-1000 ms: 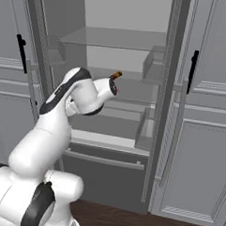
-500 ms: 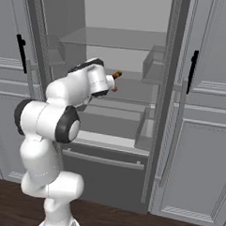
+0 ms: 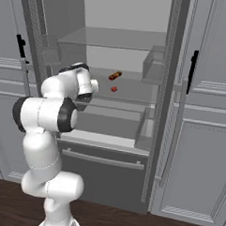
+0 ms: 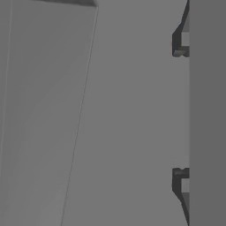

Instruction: Take the strawberry from the fridge and place it on top of the pancake, located on the dining counter.

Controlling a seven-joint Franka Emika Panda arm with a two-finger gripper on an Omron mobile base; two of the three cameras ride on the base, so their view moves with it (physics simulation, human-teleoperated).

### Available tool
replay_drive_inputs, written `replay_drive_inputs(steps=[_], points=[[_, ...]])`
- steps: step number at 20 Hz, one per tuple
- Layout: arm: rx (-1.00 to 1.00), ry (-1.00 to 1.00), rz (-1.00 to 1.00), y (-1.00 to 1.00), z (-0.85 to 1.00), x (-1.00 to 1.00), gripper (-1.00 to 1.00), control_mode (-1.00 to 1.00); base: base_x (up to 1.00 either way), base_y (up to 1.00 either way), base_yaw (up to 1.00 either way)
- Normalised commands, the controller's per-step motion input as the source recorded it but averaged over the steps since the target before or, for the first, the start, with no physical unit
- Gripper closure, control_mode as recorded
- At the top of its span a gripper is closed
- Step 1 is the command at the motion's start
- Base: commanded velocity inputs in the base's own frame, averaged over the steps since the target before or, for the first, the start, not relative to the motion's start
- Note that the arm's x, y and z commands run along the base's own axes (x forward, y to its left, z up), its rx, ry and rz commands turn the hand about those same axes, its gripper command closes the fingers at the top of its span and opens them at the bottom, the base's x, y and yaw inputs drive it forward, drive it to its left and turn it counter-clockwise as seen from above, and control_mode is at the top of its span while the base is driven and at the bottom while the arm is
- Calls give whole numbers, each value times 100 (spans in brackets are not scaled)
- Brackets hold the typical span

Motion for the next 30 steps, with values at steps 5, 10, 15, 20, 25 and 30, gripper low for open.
replay_drive_inputs(steps=[5, 10, 15, 20, 25, 30], points=[[-4, 0, -42, 100, 0, -31, -100, -100, 0, 0, 0], [-8, 0, -35, 87, 0, -5, -100, -100, 0, 0, 0], [-11, 2, -15, 8, 3, 0, -100, -100, 0, 0, 0], [-2, 9, -11, -83, 1, 10, -100, -100, 0, 0, 0], [-10, 2, -1, -100, 6, 15, -100, -100, 0, 0, 0], [-31, 0, 6, -100, 9, 59, -100, -100, 0, 0, 0]])
